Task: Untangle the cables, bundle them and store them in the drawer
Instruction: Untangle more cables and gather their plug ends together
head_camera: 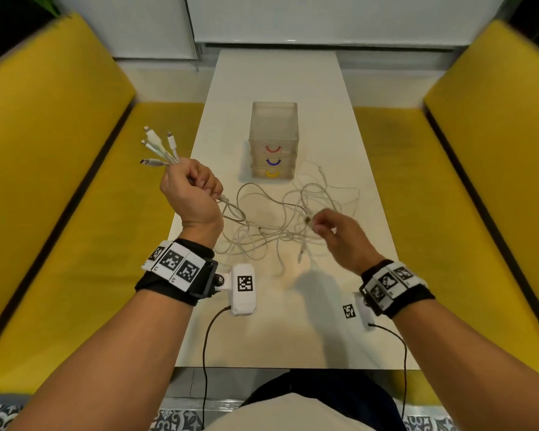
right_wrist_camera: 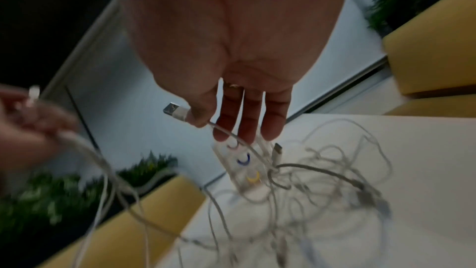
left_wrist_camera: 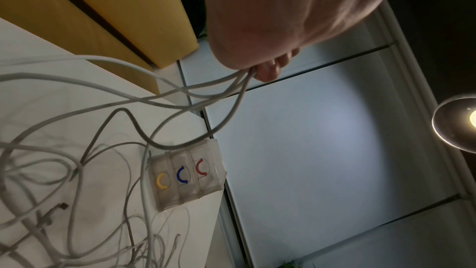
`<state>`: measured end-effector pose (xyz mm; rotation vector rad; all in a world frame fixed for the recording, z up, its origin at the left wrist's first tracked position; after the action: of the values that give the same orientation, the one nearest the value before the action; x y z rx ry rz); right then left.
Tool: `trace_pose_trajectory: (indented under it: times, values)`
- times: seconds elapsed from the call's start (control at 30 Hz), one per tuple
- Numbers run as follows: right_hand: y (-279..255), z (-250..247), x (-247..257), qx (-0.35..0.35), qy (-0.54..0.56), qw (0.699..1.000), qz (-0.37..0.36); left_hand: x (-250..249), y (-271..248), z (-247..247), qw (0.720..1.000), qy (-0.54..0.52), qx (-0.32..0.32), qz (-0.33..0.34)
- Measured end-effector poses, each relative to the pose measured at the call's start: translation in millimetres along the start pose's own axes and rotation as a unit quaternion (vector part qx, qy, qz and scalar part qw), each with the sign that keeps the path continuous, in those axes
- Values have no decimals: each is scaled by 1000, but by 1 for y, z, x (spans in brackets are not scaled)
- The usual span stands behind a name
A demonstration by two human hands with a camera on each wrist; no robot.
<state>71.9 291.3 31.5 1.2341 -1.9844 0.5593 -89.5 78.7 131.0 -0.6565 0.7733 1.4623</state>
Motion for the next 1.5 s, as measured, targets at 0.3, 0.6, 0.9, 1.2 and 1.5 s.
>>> trace_pose_trajectory:
  times: [0.3, 0.6, 0.9, 1.2, 1.5]
  values:
    - [15, -78, 86, -101, 189, 975, -62, -11, -4, 15, 998, -18, 54, 8]
    - [14, -147, 149, -178, 197, 953, -149, -32, 7, 9, 998, -24, 44, 27]
    - [12, -146, 142, -175, 239, 947, -124, -35, 8, 8, 998, -31, 59, 18]
    - [18, -70, 164, -91, 240, 962, -89, -18, -13, 37, 987, -24, 158, -27]
    - [27, -37, 191, -91, 271, 955, -76, -6, -37, 52, 980, 75, 186, -22]
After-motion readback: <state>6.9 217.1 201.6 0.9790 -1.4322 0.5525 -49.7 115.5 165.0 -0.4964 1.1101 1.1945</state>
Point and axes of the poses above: each hand's wrist, its own y-axis towards the middle knuckle, its own z-axis out of the palm, x = y × z, the point moved 5 cm from there along y, towards the middle knuckle, and after that the axes turned 3 degrees about z, right-handed, at the moved point
